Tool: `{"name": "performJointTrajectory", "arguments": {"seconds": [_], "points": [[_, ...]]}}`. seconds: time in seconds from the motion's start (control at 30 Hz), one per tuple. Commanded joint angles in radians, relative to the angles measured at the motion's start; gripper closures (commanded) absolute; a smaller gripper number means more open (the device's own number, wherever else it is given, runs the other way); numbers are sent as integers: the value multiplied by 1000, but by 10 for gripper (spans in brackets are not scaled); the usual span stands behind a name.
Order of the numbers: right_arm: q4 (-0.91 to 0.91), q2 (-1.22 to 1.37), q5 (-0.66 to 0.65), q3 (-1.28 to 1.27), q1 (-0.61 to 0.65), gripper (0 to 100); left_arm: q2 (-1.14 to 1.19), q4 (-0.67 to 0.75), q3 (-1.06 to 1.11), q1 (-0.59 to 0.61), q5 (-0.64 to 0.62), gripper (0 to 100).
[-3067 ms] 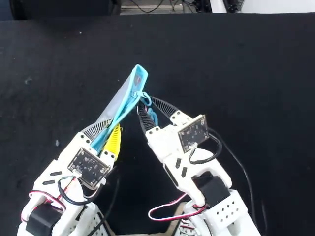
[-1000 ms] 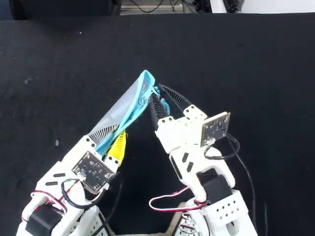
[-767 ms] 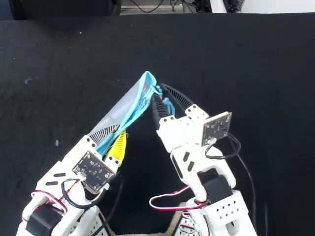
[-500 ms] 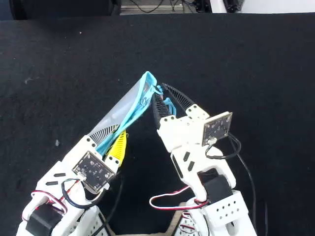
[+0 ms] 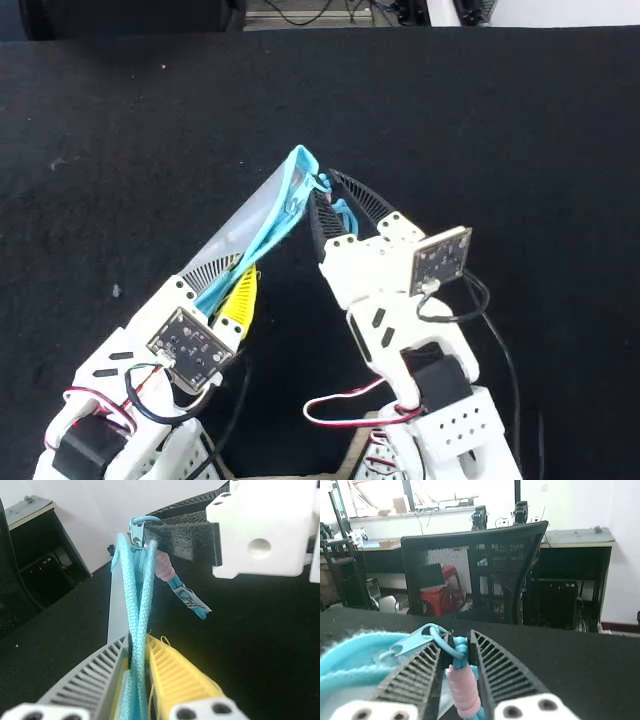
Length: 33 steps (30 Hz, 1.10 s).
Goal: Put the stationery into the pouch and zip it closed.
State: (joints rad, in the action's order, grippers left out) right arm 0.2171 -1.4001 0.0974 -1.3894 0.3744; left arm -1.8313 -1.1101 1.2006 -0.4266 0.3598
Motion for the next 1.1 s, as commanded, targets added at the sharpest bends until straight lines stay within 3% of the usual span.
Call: {"name": "performJointTrajectory", "arguments": {"seconds": [0.0, 0.4, 1.07], "points": [[-28, 110, 3, 81, -44, 988, 6, -52, 42, 4, -17, 971], [-71, 145, 3, 91, -143, 988, 6, -52, 42, 4, -17, 971], [-81, 312, 5, 151, -190, 988, 6, -51, 45, 4, -17, 971]]}}
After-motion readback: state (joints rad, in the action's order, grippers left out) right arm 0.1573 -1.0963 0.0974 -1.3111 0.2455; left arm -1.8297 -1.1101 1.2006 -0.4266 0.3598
